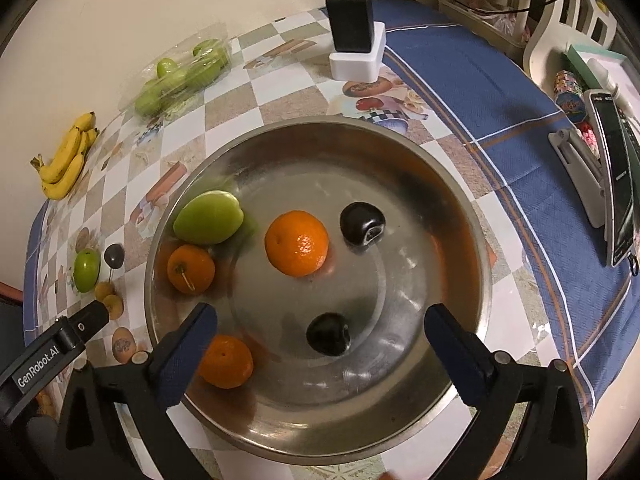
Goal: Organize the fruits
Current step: 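Move both open tools back toward the fruit pile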
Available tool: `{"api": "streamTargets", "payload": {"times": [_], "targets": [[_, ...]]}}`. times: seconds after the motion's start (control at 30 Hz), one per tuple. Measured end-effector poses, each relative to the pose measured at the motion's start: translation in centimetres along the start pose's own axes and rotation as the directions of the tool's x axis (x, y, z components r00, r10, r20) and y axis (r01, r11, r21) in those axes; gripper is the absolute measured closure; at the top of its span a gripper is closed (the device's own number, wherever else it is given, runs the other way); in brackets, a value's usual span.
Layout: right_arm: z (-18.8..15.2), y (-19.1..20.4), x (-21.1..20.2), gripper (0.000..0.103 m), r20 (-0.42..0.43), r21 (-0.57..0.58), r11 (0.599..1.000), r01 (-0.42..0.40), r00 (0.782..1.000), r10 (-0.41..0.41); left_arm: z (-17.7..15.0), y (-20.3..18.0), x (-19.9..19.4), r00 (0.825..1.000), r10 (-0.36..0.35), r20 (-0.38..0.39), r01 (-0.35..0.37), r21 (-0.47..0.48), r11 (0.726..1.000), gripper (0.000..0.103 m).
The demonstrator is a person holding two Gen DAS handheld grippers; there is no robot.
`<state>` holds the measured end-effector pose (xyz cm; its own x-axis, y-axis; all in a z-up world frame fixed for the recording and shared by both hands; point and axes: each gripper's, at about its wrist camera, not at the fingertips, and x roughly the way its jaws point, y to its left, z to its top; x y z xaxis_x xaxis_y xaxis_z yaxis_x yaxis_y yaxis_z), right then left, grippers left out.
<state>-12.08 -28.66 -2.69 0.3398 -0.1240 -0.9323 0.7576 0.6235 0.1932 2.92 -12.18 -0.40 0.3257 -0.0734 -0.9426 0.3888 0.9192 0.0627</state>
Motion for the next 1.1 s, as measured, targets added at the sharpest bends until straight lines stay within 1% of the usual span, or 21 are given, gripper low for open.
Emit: {"api": "streamTargets", "payload": {"times": [0.2, 0.37, 0.5, 0.63, 0.73, 0.9, 1.1], "targets": [[-0.1, 0.6, 0.1, 0.000, 0.005, -0.023, 1.000, -0.007, 1.000, 0.007, 0.3, 0.8, 0.0, 1.000, -0.014, 0.002, 0.014, -0.010, 1.000, 0.000], [-0.2, 1.2, 0.1, 0.000, 0.003, -0.050, 0.999, -0.009, 1.000, 0.009, 0.8, 2.2, -0.1, 1.000, -0.028, 0.001, 0.028, -0.046, 0.999, 0.000], [-0.3, 2.4, 0.2, 0.000, 0.008, -0.102, 0.995, -0.006, 1.000, 0.007, 1.1, 3.6, 0.1, 0.999, -0.043, -0.007, 0.042, -0.083, 0.996, 0.000], [-0.5, 3.5, 0.0, 0.000, 0.025, -0.143, 0.990, -0.006, 1.000, 0.010, 1.5, 5.2, 0.3, 0.999, -0.040, -0.003, 0.039, -0.114, 0.993, 0.000], [-0.5, 4.2, -0.1, 0.000, 0.034, -0.152, 0.988, -0.001, 0.999, 0.006, 1.9, 6.5, 0.3, 1.000, -0.023, 0.013, 0.025, -0.127, 0.992, 0.000], [-0.6, 5.7, -0.2, 0.000, 0.039, -0.187, 0.982, -0.037, 0.998, 0.045, 2.4, 8.6, 0.4, 1.000, 0.003, 0.028, 0.001, -0.148, 0.989, 0.000], [-0.3, 8.2, -1.1, 0.000, 0.058, -0.199, 0.970, -0.139, 0.987, 0.153, 3.0, 10.6, 0.3, 0.998, 0.012, 0.055, -0.003, -0.164, 0.986, 0.000]]}}
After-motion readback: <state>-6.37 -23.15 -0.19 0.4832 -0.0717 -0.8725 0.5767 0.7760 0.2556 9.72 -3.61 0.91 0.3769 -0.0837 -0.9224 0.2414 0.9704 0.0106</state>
